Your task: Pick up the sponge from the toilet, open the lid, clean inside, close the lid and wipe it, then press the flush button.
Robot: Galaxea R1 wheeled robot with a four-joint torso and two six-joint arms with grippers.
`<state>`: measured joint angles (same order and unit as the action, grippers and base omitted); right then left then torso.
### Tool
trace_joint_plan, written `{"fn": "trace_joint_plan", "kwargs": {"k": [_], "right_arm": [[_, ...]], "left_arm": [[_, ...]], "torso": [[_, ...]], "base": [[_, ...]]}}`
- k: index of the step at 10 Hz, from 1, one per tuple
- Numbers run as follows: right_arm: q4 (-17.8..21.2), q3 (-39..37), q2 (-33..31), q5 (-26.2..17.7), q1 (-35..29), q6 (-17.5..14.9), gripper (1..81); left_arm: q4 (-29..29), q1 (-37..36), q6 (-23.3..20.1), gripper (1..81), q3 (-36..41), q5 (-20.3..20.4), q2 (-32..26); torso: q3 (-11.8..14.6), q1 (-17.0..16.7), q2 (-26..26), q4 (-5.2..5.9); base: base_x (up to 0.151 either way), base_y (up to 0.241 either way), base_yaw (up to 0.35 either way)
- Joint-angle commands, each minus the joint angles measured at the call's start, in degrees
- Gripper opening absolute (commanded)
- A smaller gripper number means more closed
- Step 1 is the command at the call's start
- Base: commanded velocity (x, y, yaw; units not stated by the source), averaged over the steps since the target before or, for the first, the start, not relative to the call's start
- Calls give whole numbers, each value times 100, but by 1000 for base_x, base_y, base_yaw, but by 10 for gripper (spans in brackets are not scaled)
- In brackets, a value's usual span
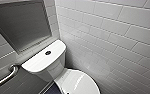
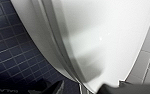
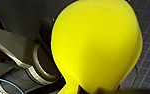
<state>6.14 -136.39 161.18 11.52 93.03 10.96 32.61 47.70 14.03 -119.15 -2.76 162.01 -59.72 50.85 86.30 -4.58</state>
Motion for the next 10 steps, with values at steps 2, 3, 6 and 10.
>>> {"fn": "trace_joint_plan", "kwargs": {"k": [2, 3, 6, 10], "right_arm": [[-34, -18, -49, -458, 63, 11, 10], [-34, -36, -49, -458, 54, 11, 10], [-26, -36, -40, -475, 2, 11, 10], [-26, -62, -40, -502, -16, 20, 10]], "left_arm": [[167, -643, 29, 811, -12, -436, 218], [167, -661, 29, 811, -12, -436, 244], [176, -670, 29, 811, -214, -445, 385], [201, -775, 65, 811, -680, -445, 649]], "torso": [[0, 0, 0, 0], [0, 0, 0, 0], [0, 0, 0, 0], [0, 0, 0, 0]], "base": [[0, 0, 0], [0, 0, 0], [0, 0, 0], [0, 0, 0]]}}
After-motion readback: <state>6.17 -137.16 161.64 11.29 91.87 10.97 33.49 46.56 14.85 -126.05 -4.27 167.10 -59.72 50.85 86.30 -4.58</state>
